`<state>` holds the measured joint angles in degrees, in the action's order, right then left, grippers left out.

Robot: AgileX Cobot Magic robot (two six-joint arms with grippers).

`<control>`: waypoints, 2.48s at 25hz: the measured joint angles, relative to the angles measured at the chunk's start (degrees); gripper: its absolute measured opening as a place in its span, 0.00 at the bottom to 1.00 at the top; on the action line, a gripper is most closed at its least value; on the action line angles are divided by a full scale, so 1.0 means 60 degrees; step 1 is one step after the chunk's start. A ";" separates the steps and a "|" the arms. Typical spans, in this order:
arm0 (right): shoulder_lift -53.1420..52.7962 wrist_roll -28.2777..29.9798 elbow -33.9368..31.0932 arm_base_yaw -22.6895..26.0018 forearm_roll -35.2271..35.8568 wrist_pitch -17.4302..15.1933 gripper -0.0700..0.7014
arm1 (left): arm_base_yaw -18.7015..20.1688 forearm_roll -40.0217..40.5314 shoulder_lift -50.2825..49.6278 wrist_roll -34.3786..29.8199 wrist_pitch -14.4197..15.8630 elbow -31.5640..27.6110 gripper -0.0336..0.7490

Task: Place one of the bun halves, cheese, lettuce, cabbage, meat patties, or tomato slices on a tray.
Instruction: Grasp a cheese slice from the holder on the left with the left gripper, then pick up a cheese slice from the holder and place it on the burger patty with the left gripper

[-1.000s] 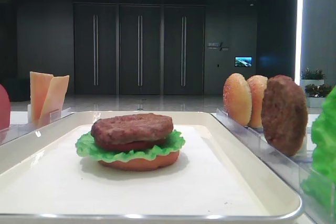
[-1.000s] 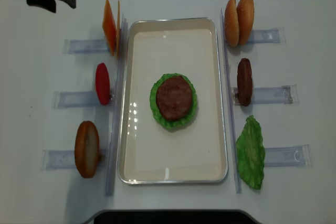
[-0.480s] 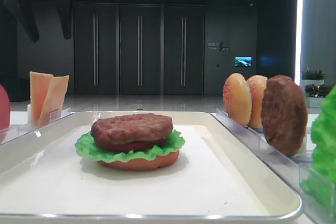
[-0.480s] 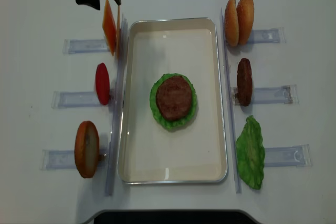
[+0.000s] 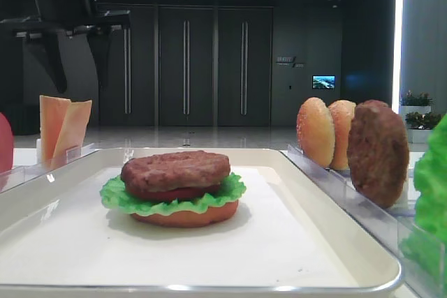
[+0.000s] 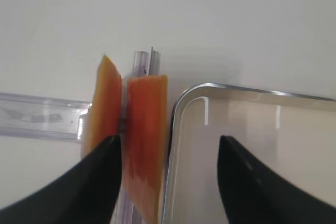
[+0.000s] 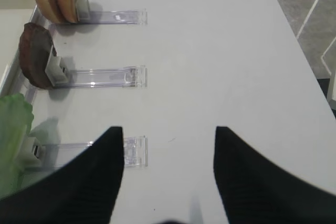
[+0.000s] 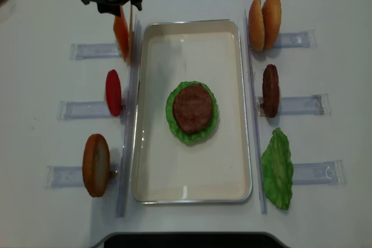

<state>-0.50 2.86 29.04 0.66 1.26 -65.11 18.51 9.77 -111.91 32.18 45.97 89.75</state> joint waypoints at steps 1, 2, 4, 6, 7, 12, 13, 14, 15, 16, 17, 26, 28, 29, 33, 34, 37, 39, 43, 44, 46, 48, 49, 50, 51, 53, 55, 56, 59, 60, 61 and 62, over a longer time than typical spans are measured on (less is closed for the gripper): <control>0.0000 0.0000 0.0000 0.0000 0.0000 0.0000 0.57 | 0.0000 0.0032 -0.0137 0.0000 -0.0007 0.0000 0.61; 0.0000 0.0000 0.0000 0.0000 0.0000 0.0000 0.57 | 0.0000 0.0054 -0.0291 0.0000 -0.0007 0.0000 0.61; 0.0000 0.0000 0.0000 0.0000 0.0000 0.0000 0.57 | 0.0000 0.0085 -0.0566 0.0000 0.0002 0.0000 0.60; 0.0000 0.0000 0.0000 0.0000 0.0000 0.0000 0.57 | 0.0000 0.0149 -0.0727 0.0000 0.0066 0.0000 0.56; 0.0000 0.0000 0.0000 0.0000 0.0000 0.0000 0.57 | 0.0000 0.0194 -0.0762 0.0000 0.0130 0.0000 0.51; 0.0000 0.0000 0.0000 0.0000 0.0000 0.0000 0.57 | 0.0000 0.0351 -0.0750 -0.0265 0.0533 0.0103 0.12; 0.0000 0.0000 0.0000 0.0000 0.0000 0.0000 0.57 | 0.0000 0.0343 -0.0715 -0.0348 0.0676 0.0190 0.09; 0.0000 0.0000 0.0000 0.0000 0.0000 0.0000 0.57 | 0.0000 0.0292 -0.0633 -0.0382 0.0816 0.0297 0.08; 0.0000 0.0000 0.0000 0.0000 0.0000 0.0000 0.57 | 0.0000 0.0213 -0.0503 -0.0401 0.0935 0.0409 0.08; 0.0000 0.0000 0.0000 0.0000 0.0000 0.0000 0.57 | 0.0000 0.0075 -0.0351 -0.0442 0.0998 0.0527 0.08; 0.0000 0.0000 0.0000 0.0000 0.0000 0.0000 0.57 | 0.0000 -0.0102 -0.0117 -0.0513 0.1011 0.0603 0.08; 0.0000 0.0000 0.0000 0.0000 0.0000 0.0000 0.57 | 0.0051 -0.1744 0.2017 -0.0800 0.0902 -0.1422 0.08; 0.0000 0.0000 0.0000 0.0000 0.0000 0.0000 0.57 | 0.0229 -0.2110 0.2708 -0.0901 0.0216 -0.2864 0.08; 0.0000 0.0000 0.0000 0.0000 0.0000 0.0000 0.57 | 0.0339 -0.2331 0.3113 -0.1019 -0.0092 -0.3429 0.08; 0.0000 0.0008 0.0000 0.0000 0.0000 0.0000 0.57 | 0.0860 -0.2889 0.4484 -0.1170 -0.1143 -0.5299 0.08; 0.0000 0.0008 0.0000 0.0000 0.0000 0.0000 0.57 | 0.0985 -0.2953 0.4657 -0.1170 -0.1274 -0.5626 0.08; 0.0000 0.0008 0.0000 0.0000 0.0000 0.0000 0.57 | 0.1303 -0.3051 0.4931 -0.1178 -0.1561 -0.6415 0.08; 0.0000 0.0008 0.0000 0.0000 0.0000 0.0000 0.57 | 0.1394 -0.3202 0.4957 -0.1193 -0.1781 -0.6774 0.08; 0.0000 0.0008 0.0000 0.0000 0.0000 0.0000 0.57 | 0.1432 -0.5261 0.4970 -0.3518 -0.2688 -0.6956 0.08; 0.0000 0.0008 0.0000 0.0000 0.0000 0.0000 0.57 | 0.1442 -0.6449 0.4974 -0.4434 -0.2902 -0.6956 0.08; 0.0000 0.0008 0.0000 0.0000 0.0000 0.0000 0.57 | 0.1442 -0.8832 0.4974 -0.6923 -0.3156 -0.7012 0.08; 0.0000 0.0008 0.0000 0.0000 0.0000 0.0000 0.57 | 0.1442 -1.1418 0.4981 -0.9196 -0.3331 -0.7252 0.08; 0.0000 0.0008 0.0000 0.0000 0.0000 0.0000 0.57 | 0.1442 -1.2433 0.4985 -1.0365 -0.3381 -0.7406 0.08; 0.0000 0.0008 0.0000 0.0000 0.0000 0.0000 0.57 | 0.1406 -1.3579 0.4985 -1.1479 -0.3411 -0.7620 0.08; 0.0000 0.0008 0.0000 0.0000 0.0000 0.0000 0.57 | 0.1311 -1.4645 0.4955 -1.2369 -0.3378 -0.7853 0.08; 0.0000 0.0008 0.0000 0.0000 0.0000 0.0000 0.57 | 0.0892 -1.6243 0.4732 -1.4167 -0.3026 -0.8256 0.08; 0.0000 0.0008 0.0000 0.0000 0.0000 0.0000 0.57 | 0.0430 -1.7148 0.4343 -1.5249 -0.2512 -0.8566 0.08; 0.0000 0.0008 0.0000 0.0000 0.0000 0.0000 0.57 | 0.0254 -1.7310 0.4134 -1.5611 -0.2391 -0.8633 0.08; 0.0000 0.0008 0.0000 0.0000 0.0000 0.0000 0.57 | 0.0116 -1.7606 0.3647 -1.6084 -0.2064 -0.8690 0.08; 0.0000 0.0008 0.0000 0.0000 0.0000 0.0000 0.57 | 0.0116 -1.7699 0.3480 -1.6308 -0.1857 -0.8704 0.08; 0.0000 0.0008 0.0000 0.0000 0.0000 0.0000 0.57 | 0.0116 -1.7743 0.3311 -1.6529 -0.1554 -0.8702 0.08; 0.0000 0.0008 0.0000 0.0000 0.0000 0.0000 0.57 | 0.0116 -1.7767 0.3165 -1.6732 -0.1203 -0.8702 0.08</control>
<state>-0.50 2.91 29.04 0.66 1.26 -65.11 19.20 -96.83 -92.92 -68.21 38.75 37.54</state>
